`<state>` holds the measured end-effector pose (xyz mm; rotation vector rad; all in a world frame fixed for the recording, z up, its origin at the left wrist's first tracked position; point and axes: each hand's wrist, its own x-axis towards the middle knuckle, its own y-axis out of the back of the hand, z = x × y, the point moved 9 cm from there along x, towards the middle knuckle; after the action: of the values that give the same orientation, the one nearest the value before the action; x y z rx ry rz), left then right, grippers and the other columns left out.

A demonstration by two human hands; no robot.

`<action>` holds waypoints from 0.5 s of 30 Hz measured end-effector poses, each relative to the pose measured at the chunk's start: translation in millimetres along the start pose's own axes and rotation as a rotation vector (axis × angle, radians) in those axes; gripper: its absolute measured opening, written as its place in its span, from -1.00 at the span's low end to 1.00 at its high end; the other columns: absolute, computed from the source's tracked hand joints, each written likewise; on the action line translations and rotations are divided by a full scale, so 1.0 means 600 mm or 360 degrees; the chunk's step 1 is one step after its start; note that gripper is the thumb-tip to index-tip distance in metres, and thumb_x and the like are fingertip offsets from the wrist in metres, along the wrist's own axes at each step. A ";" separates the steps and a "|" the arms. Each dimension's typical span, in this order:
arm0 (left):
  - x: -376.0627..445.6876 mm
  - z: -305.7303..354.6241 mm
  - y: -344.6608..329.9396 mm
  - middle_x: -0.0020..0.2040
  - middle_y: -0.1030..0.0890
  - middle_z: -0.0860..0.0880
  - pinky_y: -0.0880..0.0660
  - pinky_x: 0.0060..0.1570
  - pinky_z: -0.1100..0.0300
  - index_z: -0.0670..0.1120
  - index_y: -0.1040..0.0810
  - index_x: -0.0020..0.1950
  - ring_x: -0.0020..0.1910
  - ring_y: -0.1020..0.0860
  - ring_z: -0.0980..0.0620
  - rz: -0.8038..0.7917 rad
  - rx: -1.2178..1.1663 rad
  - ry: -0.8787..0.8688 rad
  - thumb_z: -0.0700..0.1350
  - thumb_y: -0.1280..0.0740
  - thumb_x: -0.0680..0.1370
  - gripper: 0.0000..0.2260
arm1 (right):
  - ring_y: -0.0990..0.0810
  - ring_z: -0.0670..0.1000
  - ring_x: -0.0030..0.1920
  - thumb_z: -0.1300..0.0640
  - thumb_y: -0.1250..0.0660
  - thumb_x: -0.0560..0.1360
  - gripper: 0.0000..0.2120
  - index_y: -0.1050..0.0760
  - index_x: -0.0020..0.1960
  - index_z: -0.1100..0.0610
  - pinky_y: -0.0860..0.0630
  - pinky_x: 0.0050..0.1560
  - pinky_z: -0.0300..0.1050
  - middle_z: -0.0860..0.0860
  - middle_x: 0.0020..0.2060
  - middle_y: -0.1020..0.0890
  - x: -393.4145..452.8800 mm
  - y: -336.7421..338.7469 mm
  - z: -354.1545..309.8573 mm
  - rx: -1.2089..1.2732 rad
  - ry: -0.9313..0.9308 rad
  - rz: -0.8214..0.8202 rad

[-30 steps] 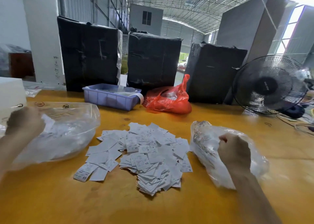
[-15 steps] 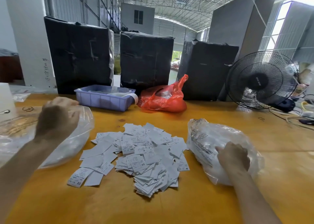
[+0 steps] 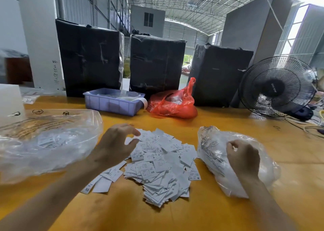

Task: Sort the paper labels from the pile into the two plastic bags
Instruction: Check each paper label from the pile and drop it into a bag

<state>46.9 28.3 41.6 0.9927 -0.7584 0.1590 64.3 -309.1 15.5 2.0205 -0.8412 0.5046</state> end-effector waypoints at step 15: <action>-0.070 0.000 -0.139 -0.36 -0.60 -0.08 -0.51 -0.33 0.29 -0.18 -0.66 -0.20 -0.38 -0.55 0.08 -0.0562 -0.1653 0.0998 -0.05 -0.52 0.24 -0.75 | -0.66 0.00 -0.25 0.06 -0.53 0.21 -0.74 -0.48 -0.27 0.13 -0.53 -0.31 -0.25 0.15 -0.17 -0.69 -0.169 -0.148 -0.184 0.1942 -0.0638 -0.1436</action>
<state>53.5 -9.7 -43.6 0.0379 -0.0175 -0.2191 54.4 -143.7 -37.6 3.3514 0.4211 0.0220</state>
